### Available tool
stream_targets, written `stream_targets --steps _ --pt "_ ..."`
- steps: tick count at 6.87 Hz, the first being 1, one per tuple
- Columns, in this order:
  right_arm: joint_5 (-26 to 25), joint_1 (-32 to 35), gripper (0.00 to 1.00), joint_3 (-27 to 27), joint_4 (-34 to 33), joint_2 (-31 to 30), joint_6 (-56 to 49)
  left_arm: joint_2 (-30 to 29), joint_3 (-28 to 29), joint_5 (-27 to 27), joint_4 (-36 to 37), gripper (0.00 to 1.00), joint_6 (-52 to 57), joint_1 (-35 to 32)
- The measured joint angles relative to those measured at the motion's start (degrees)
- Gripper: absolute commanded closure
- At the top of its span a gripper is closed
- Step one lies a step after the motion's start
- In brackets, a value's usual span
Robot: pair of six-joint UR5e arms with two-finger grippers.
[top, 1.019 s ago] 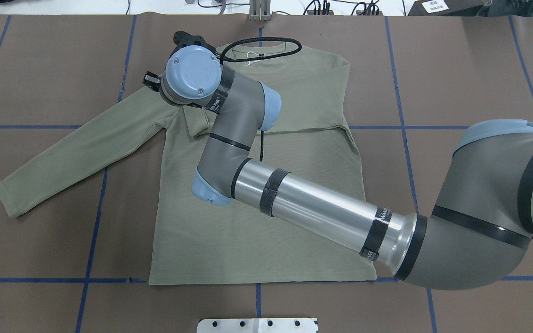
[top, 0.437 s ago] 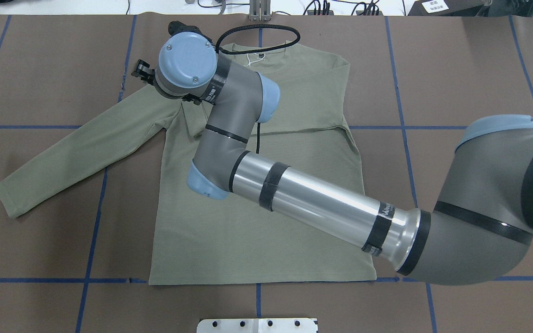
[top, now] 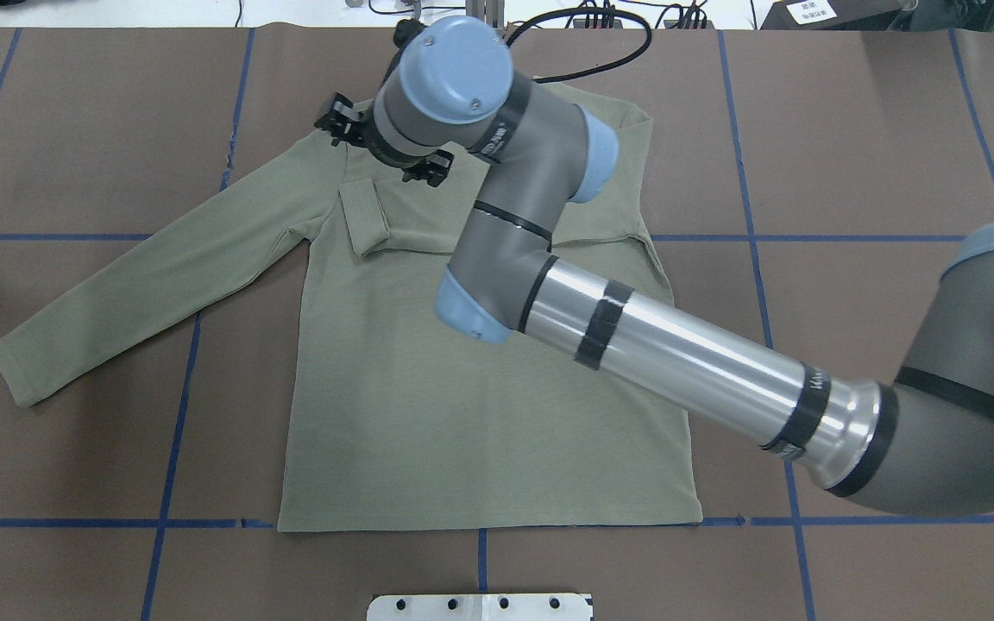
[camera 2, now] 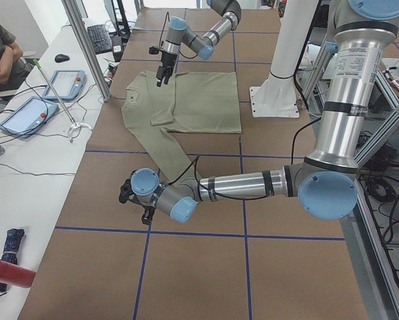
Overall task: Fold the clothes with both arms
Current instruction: 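Raise the right gripper off the shirt while the left gripper approaches the other cuff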
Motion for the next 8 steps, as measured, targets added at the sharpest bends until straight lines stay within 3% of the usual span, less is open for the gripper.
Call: stream_targets --steps 2,3,5,8 --pt "10.97 7.38 0.01 4.66 0.06 -7.71 -1.94 4.01 0.42 0.05 -11.67 0.02 -12.36 5.47" --pt "13.36 9.67 0.01 6.67 0.31 -11.13 -3.8 5.37 0.34 0.06 -15.78 0.03 -16.99 7.89" --pt "14.35 11.41 0.01 9.16 0.5 -15.13 -6.51 7.45 -0.66 0.06 -19.35 0.04 -21.67 9.97" --pt "14.02 11.39 0.01 9.6 0.61 -16.48 -6.93 10.81 -5.99 0.35 -19.81 0.07 -24.71 12.27"
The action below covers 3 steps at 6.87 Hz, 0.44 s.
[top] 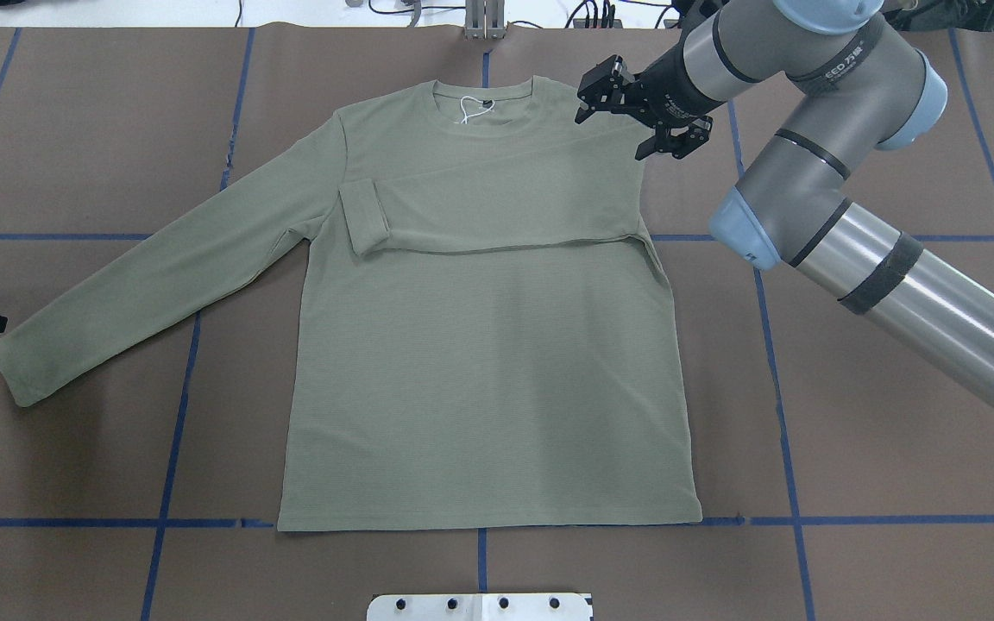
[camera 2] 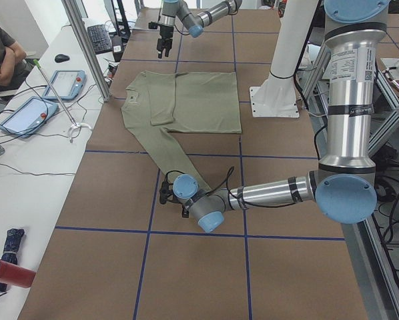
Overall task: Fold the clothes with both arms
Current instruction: 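Raise the right gripper off the shirt while the left gripper approaches the other cuff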
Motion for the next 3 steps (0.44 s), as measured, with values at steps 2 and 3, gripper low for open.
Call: stream_targets --steps 2,3 --pt "-0.66 -0.36 0.01 0.03 0.03 -0.49 -0.13 1.38 -1.61 0.81 -0.03 0.09 -0.78 1.93" --pt "-1.23 -0.56 0.01 0.02 0.07 -0.72 -0.17 1.52 -1.73 1.61 -0.07 0.09 -0.84 2.6"
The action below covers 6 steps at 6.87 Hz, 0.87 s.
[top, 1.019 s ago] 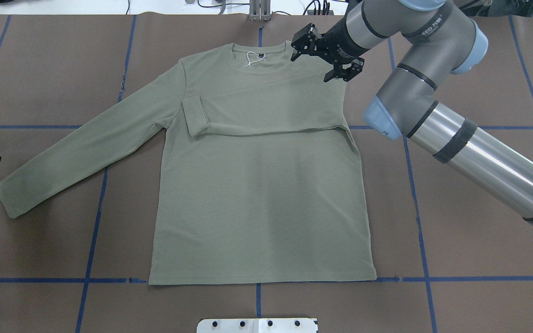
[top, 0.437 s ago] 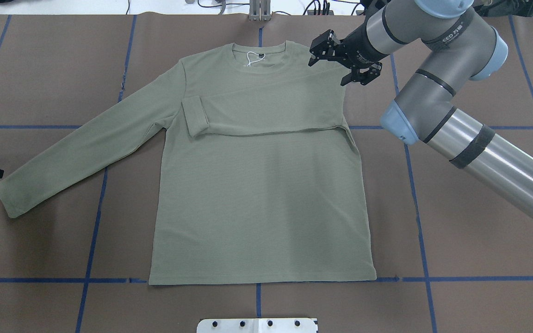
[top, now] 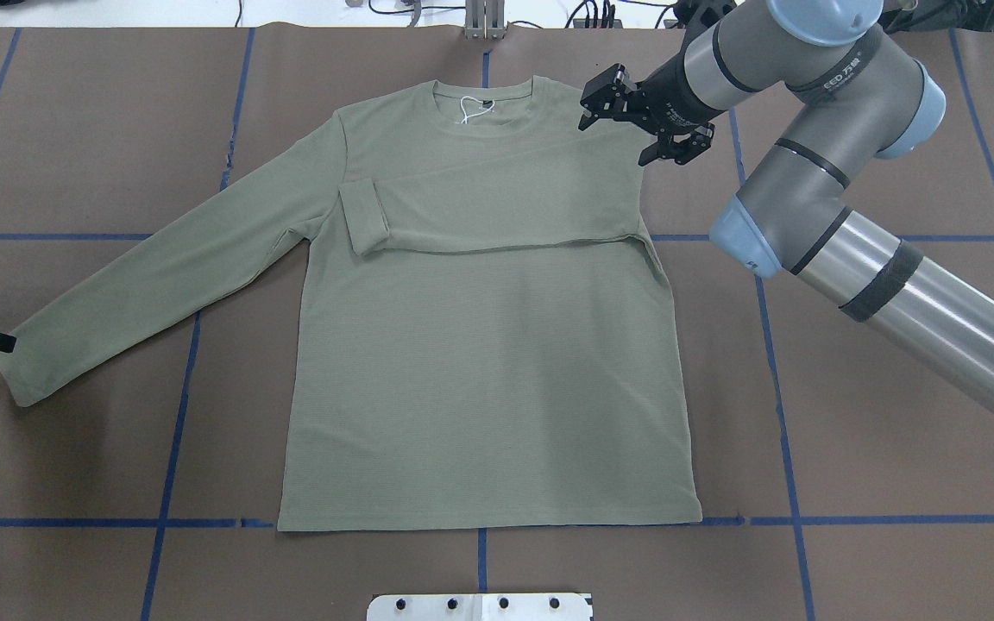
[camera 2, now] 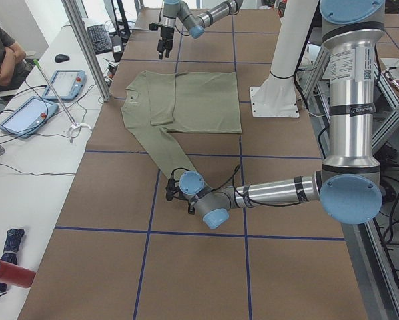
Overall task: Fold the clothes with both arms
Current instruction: 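Raise the right gripper off the shirt while the left gripper approaches the other cuff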
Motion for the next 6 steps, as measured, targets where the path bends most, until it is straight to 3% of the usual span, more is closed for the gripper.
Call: stream_targets --steps 6 --pt "-2.16 -1.36 0.01 -0.07 0.03 -0.15 0.04 -0.26 0.21 2.56 0.06 0.11 0.05 1.41"
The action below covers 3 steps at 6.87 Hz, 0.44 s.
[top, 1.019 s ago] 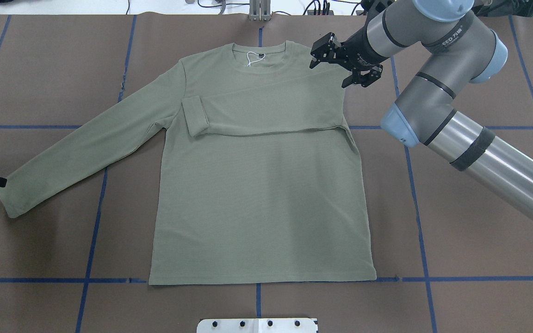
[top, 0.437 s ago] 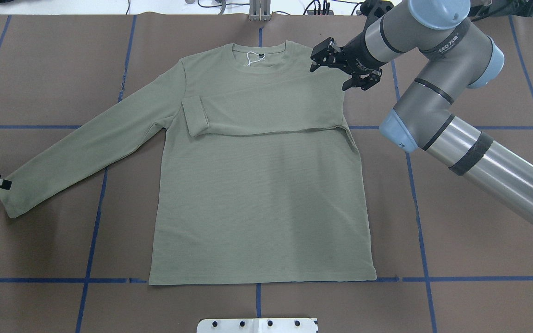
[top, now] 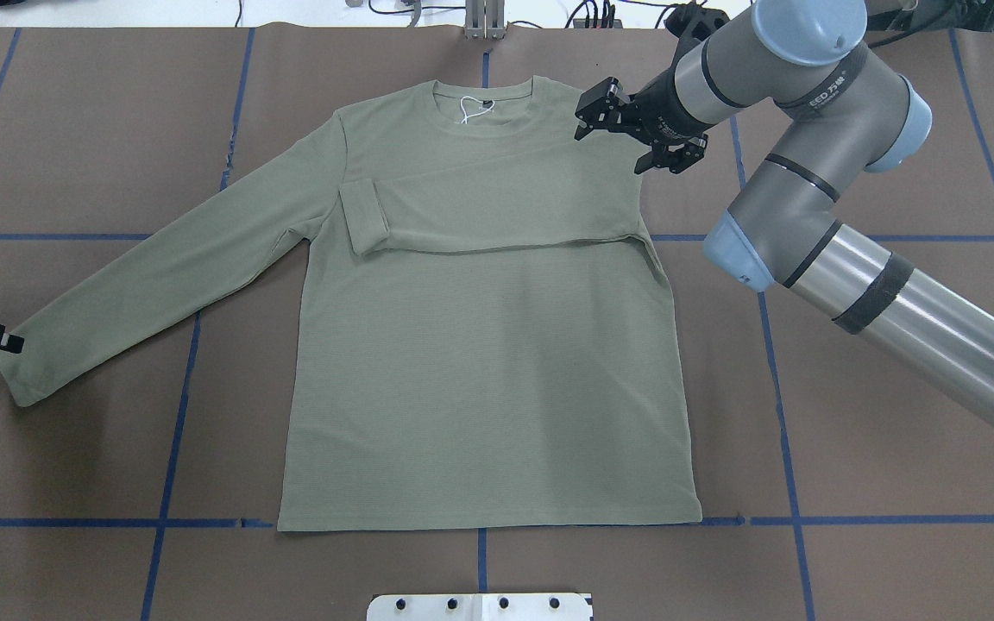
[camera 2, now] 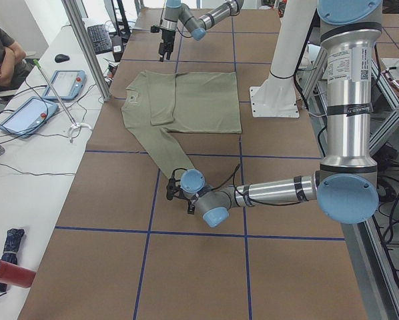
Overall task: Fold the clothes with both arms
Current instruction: 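Raise the right gripper off the shirt while the left gripper approaches the other cuff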
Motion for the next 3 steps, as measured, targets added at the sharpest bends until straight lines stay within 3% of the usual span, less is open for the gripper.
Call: stream_targets --steps 2,3 --pt "-0.09 -0.17 0.01 -0.01 0.0 0.02 0.02 0.05 0.11 0.02 0.0 0.19 -0.05 0.7" --pt "-0.1 -0.25 0.01 -0.01 0.0 0.02 0.03 0.05 0.17 0.02 0.0 0.48 -0.07 0.88"
